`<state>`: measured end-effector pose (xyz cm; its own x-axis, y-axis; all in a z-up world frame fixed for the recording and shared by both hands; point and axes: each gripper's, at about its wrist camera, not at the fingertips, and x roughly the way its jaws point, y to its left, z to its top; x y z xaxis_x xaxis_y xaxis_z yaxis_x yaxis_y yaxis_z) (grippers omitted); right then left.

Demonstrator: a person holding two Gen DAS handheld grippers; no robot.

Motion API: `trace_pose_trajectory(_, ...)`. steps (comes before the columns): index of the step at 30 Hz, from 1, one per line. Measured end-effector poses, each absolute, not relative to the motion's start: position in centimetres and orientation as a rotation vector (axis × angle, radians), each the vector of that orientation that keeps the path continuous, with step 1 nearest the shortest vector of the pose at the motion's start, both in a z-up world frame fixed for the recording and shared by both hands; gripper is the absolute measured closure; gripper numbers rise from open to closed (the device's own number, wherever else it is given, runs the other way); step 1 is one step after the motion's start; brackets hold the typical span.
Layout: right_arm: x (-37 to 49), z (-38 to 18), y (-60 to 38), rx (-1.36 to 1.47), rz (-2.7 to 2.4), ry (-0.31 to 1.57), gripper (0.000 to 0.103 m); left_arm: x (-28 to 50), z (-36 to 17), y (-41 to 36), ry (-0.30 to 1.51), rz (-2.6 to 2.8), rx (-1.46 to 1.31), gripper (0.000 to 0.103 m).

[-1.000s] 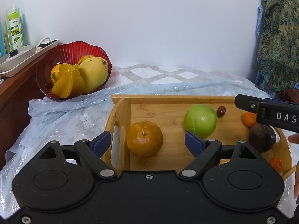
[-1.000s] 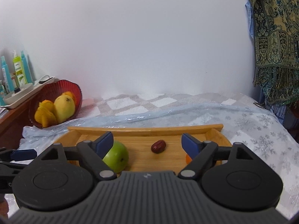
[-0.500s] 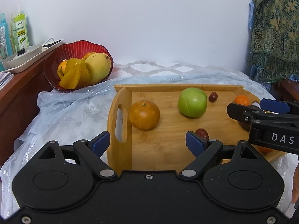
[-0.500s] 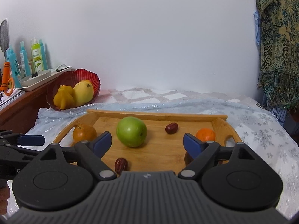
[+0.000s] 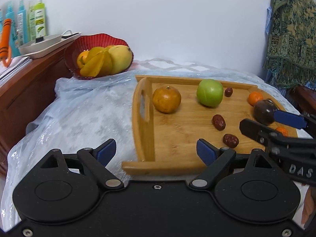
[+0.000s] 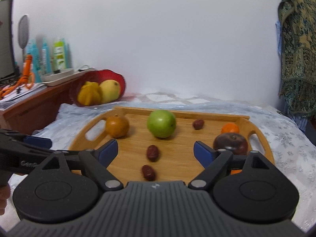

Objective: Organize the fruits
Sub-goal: 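Withdraw both tools from the tray toward the loose fruits on the cloth, then grasp a red date with the left tool while the right tool grasps a mandarin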

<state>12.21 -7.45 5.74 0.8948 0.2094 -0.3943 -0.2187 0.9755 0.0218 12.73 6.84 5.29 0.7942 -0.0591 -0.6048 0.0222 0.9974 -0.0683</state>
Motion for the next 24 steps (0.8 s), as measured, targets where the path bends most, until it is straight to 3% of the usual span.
trace_pose_trajectory(6,9.9,5.1,-6.4,-0.05,0.252,0.372,0.011,11.3,5.0,8.3,0.649,-0.038,-0.088,0.006)
trace_pose_trajectory(21,6.0,2.0,-4.8,-0.072,0.373,0.468,0.011,9.2,3.6,10.0,0.717,-0.087,-0.081,0.006)
trace_pose_trajectory(24,5.5,1.7,-4.1,-0.055,0.469,0.493,0.011,8.9,3.6,10.3,0.725,-0.121,-0.11,0.01)
